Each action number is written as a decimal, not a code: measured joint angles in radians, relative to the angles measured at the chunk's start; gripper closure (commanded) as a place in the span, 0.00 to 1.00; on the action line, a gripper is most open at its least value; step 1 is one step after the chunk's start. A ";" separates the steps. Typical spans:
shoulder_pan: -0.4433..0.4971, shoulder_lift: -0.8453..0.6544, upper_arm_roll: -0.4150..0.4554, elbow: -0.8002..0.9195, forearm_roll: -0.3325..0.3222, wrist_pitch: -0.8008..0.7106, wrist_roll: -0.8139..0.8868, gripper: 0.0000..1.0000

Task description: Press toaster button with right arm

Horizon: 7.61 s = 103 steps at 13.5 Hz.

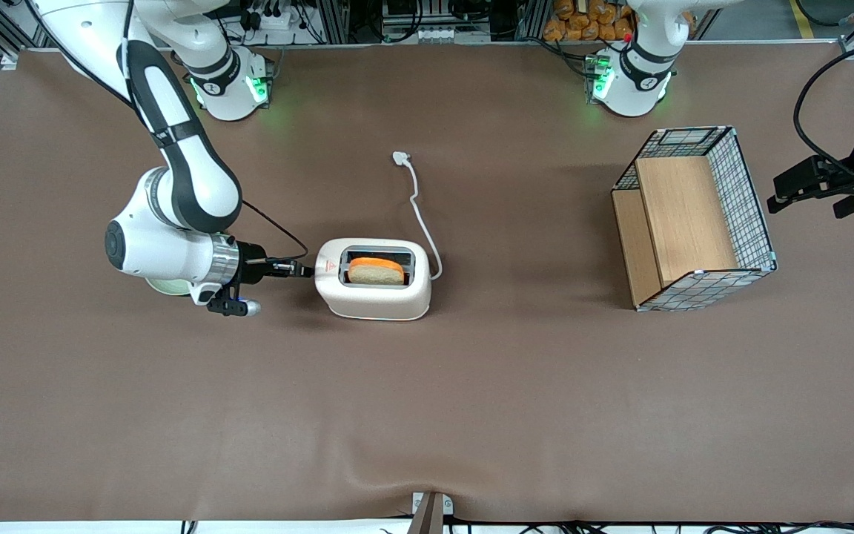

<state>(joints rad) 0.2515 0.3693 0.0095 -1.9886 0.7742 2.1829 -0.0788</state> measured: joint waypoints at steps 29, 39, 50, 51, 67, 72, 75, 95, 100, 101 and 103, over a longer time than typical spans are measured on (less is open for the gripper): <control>0.019 0.046 0.000 -0.041 0.070 0.113 -0.107 1.00; 0.019 0.046 0.000 -0.041 0.072 0.113 -0.111 1.00; 0.019 0.046 -0.001 -0.041 0.075 0.112 -0.124 1.00; 0.019 0.046 -0.001 -0.041 0.075 0.112 -0.124 1.00; 0.019 0.047 -0.005 -0.038 0.083 0.102 -0.126 1.00; 0.019 0.049 -0.012 -0.019 0.085 0.054 -0.125 1.00; 0.019 0.052 -0.014 -0.010 0.086 0.036 -0.125 1.00; -0.023 0.054 -0.224 0.492 -0.452 -0.510 -0.122 0.00; -0.092 0.049 -0.242 0.750 -0.524 -0.780 -0.122 0.00; -0.106 0.048 -0.242 0.779 -0.525 -0.812 -0.122 0.00; -0.137 0.029 -0.242 0.818 -0.529 -0.864 -0.121 0.00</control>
<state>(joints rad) 0.1147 0.3981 -0.2325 -1.1701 0.2452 1.3189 -0.1995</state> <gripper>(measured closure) 0.000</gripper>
